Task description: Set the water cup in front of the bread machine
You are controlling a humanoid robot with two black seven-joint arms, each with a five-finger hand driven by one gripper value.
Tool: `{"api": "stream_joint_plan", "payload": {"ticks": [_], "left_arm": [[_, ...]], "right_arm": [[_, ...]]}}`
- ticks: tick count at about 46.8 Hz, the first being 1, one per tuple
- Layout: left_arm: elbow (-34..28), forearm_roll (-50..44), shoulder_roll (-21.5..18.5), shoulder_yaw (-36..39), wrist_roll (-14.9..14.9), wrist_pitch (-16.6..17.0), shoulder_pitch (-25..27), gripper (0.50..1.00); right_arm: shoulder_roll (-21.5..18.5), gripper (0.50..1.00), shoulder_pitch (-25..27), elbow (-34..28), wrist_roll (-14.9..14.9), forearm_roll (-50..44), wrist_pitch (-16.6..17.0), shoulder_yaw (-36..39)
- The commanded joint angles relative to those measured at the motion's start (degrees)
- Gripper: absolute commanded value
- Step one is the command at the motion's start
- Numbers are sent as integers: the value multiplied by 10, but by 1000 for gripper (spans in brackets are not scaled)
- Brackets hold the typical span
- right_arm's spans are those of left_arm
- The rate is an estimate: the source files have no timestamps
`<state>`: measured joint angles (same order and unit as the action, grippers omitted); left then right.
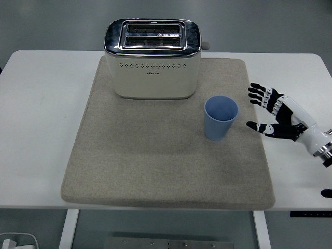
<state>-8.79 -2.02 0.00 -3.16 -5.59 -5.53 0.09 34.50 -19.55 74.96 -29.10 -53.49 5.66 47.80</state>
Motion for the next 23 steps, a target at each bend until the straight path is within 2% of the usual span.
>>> {"api": "stream_joint_plan", "payload": {"ticks": [1, 23], "left_arm": [[0, 0, 0, 0, 0, 0, 0, 1000], [0, 0, 0, 0, 0, 0, 0, 1000]], "right_arm": [[0, 928, -1, 2, 0, 0, -6, -11], [-15, 928, -8, -3, 4, -23, -13, -22]]}}
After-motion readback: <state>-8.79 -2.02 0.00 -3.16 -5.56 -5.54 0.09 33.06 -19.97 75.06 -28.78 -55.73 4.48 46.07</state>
